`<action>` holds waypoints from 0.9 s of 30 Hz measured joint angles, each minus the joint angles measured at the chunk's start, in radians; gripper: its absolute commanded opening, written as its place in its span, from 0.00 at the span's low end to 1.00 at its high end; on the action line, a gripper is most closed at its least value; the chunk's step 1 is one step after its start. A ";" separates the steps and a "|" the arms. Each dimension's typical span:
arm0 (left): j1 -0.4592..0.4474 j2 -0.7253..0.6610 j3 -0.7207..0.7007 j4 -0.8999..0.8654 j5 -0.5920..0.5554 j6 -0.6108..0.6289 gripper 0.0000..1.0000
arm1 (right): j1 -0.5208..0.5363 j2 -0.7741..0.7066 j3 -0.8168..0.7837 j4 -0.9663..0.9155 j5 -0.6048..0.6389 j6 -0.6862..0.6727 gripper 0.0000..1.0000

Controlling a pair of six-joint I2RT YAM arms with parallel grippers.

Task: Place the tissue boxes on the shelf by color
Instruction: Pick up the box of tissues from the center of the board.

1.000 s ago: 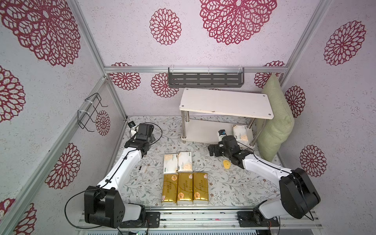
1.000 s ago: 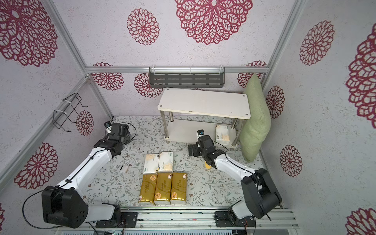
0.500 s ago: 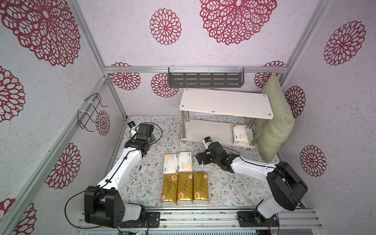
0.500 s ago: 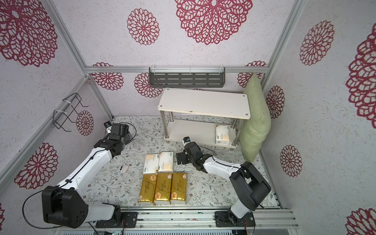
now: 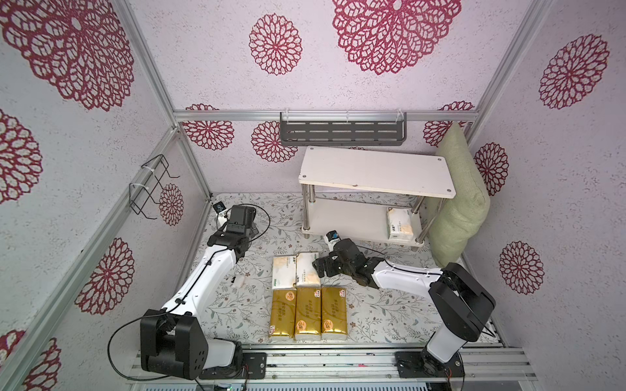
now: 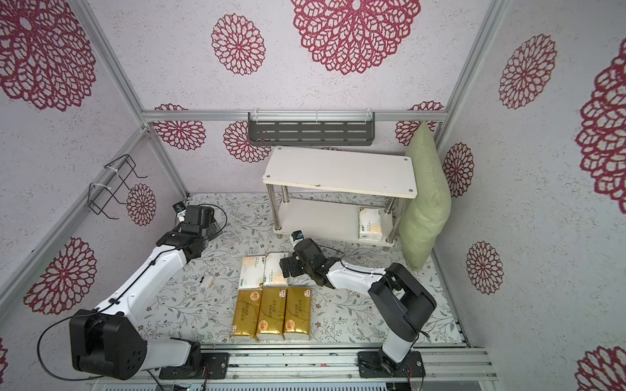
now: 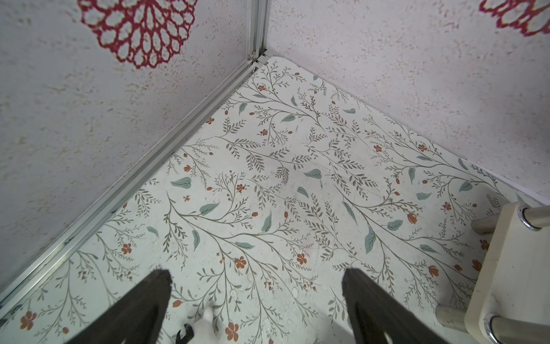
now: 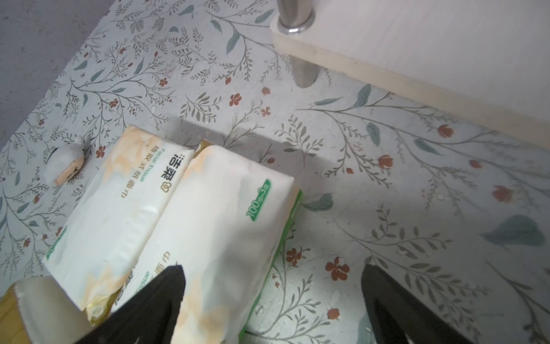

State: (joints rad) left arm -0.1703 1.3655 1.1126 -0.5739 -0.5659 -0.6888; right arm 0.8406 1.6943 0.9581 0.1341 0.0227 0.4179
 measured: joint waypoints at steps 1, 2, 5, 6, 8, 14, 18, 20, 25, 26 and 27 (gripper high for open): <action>0.000 0.000 0.000 0.000 0.000 0.000 0.98 | 0.007 0.011 0.007 0.002 -0.002 0.004 0.99; 0.000 0.000 0.000 0.000 0.000 0.000 0.97 | 0.014 0.022 0.015 0.005 -0.005 0.006 0.99; 0.000 0.000 0.000 0.000 0.000 0.000 0.97 | 0.031 0.045 0.029 0.019 -0.019 0.021 0.99; 0.000 0.000 0.000 0.000 0.000 0.001 0.97 | 0.035 0.049 0.032 0.021 -0.025 0.025 0.99; 0.000 0.000 0.000 0.000 0.000 0.002 0.97 | 0.042 0.059 0.038 0.027 -0.030 0.033 0.99; 0.000 0.000 0.000 0.000 0.000 0.005 0.97 | 0.060 0.095 0.060 0.041 -0.046 0.053 0.99; 0.000 0.000 0.000 0.000 0.000 0.006 0.97 | 0.071 0.125 0.082 0.043 -0.053 0.056 0.99; 0.000 0.000 0.000 0.000 0.000 0.006 0.97 | 0.077 0.137 0.092 0.043 -0.052 0.058 0.99; 0.000 0.000 0.000 0.000 0.000 0.006 0.97 | 0.089 0.162 0.121 0.022 -0.043 0.077 0.99; 0.000 0.000 0.000 0.000 0.000 0.006 0.97 | 0.090 0.168 0.129 0.015 -0.037 0.080 0.99; 0.000 0.000 0.000 0.000 0.000 0.006 0.97 | 0.090 0.174 0.136 0.007 -0.030 0.084 0.99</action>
State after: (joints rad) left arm -0.1707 1.3655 1.1126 -0.5743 -0.5663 -0.6823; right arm 0.9310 1.8683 1.0943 0.1410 -0.0074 0.5018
